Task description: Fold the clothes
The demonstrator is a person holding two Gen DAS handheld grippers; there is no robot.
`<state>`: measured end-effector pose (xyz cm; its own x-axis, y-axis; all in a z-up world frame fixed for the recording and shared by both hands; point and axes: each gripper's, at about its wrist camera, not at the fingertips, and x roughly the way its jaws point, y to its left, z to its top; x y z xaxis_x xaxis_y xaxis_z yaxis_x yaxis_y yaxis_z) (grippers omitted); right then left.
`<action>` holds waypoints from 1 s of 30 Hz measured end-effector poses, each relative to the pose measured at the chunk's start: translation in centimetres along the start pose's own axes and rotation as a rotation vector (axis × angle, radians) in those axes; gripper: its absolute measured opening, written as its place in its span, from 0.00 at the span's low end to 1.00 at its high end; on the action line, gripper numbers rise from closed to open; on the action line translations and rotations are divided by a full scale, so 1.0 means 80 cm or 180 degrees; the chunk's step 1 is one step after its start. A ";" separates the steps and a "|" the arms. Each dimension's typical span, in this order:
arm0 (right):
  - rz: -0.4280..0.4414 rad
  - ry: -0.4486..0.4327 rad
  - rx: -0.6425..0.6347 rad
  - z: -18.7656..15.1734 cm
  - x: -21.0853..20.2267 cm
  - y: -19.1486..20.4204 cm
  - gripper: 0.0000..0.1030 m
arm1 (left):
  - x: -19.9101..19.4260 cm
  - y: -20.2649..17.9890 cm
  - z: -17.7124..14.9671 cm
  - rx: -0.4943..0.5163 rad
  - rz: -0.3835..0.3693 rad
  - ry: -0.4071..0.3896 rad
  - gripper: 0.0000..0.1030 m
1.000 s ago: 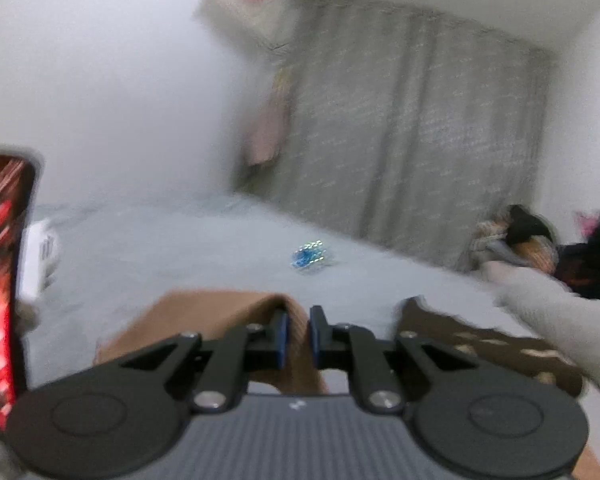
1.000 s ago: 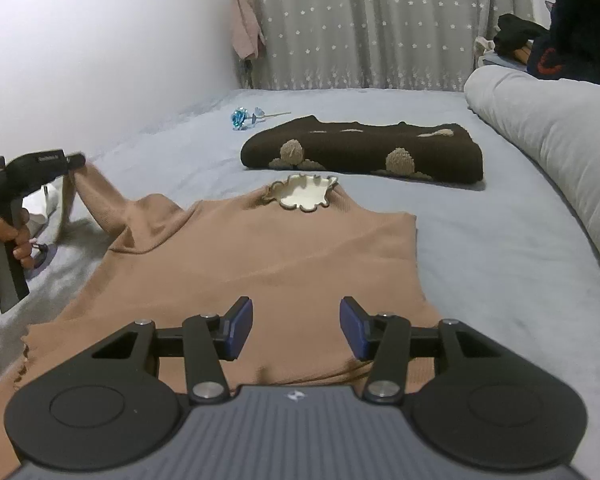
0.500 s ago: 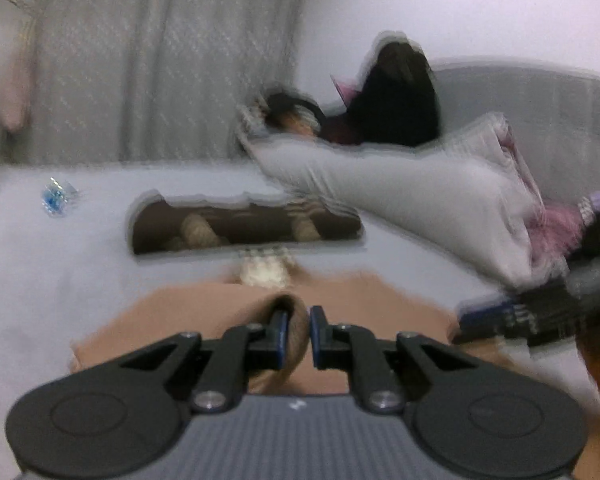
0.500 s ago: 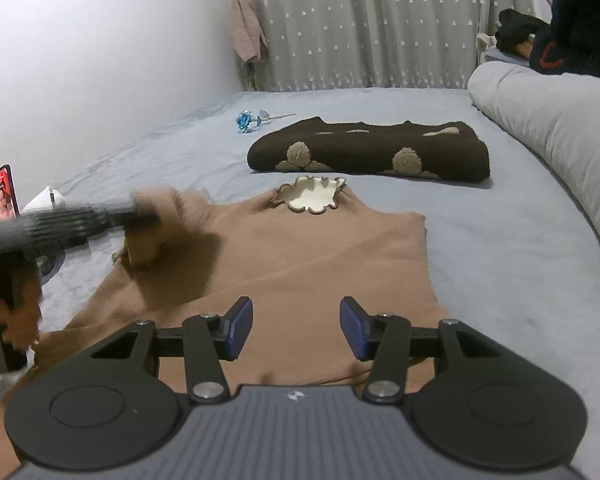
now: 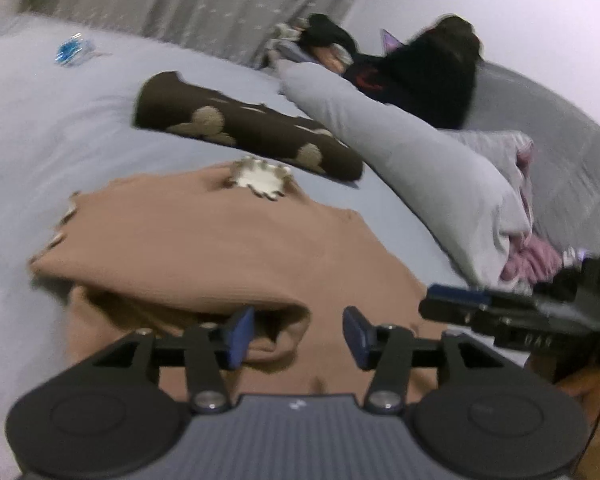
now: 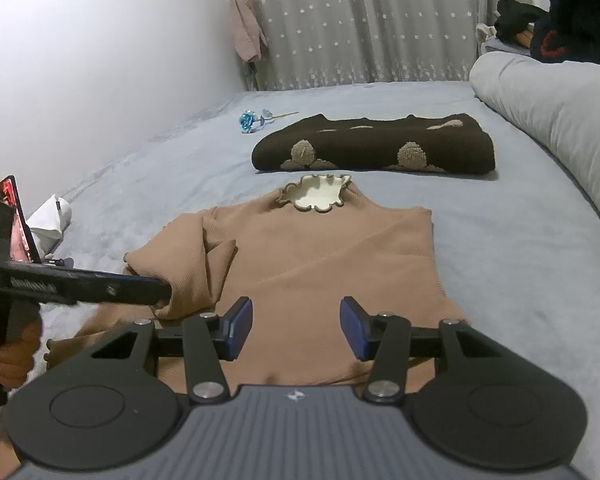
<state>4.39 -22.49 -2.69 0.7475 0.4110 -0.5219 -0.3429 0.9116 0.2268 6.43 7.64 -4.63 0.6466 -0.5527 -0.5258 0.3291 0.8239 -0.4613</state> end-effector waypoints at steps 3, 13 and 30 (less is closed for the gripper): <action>0.0024 -0.0004 0.0017 0.000 0.000 0.001 0.51 | -0.013 0.016 0.009 -0.0255 0.0147 -0.0134 0.52; 0.0081 0.0013 0.0069 0.000 0.002 0.005 0.51 | -0.005 0.054 0.018 -0.0560 0.0950 -0.0544 0.54; 0.0134 0.0106 0.0073 -0.005 0.010 0.014 0.51 | 0.003 0.093 0.022 -0.1219 0.1278 -0.0611 0.25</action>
<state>4.36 -21.17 -3.15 0.7131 0.4488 -0.5386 -0.3602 0.8936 0.2677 10.20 13.84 -6.91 0.7940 -0.1446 -0.5905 -0.2165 0.8404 -0.4969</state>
